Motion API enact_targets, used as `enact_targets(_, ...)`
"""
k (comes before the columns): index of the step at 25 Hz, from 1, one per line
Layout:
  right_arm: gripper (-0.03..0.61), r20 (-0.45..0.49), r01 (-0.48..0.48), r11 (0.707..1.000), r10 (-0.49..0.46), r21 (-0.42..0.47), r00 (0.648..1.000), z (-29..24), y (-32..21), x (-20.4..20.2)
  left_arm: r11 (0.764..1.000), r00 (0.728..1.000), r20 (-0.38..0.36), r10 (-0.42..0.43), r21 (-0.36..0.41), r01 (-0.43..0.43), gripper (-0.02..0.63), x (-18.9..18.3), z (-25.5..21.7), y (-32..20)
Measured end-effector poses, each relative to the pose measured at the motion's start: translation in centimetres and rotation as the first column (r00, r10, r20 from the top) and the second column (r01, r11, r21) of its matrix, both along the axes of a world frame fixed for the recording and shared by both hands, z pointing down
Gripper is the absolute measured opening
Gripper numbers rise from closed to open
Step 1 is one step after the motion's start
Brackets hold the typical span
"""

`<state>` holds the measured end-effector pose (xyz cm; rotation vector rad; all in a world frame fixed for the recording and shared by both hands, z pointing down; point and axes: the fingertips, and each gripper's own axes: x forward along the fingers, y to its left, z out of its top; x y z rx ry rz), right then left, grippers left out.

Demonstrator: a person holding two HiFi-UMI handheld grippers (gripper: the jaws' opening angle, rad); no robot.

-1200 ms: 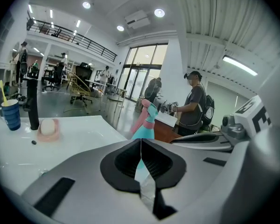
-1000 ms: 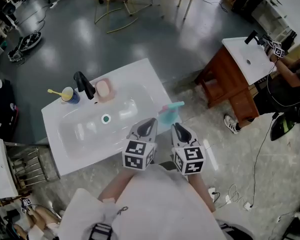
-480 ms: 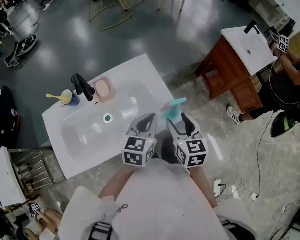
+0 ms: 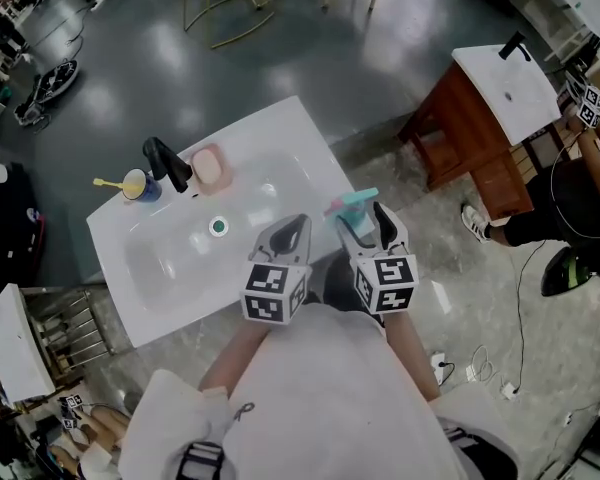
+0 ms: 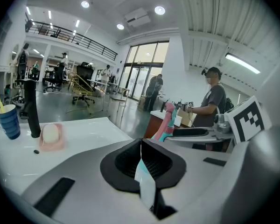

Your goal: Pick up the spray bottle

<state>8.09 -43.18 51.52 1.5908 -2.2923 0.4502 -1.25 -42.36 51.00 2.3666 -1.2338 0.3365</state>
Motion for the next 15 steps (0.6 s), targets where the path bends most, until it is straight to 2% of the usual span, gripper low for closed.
enact_targets(15,0.307,-0.024,0.095,0.995,-0.095,0.006,0.995,0.4,-2.4,-0.6,0.998,0.998,0.037,-0.057,-0.031,0.058,0.026,0.1,0.6,-1.8)
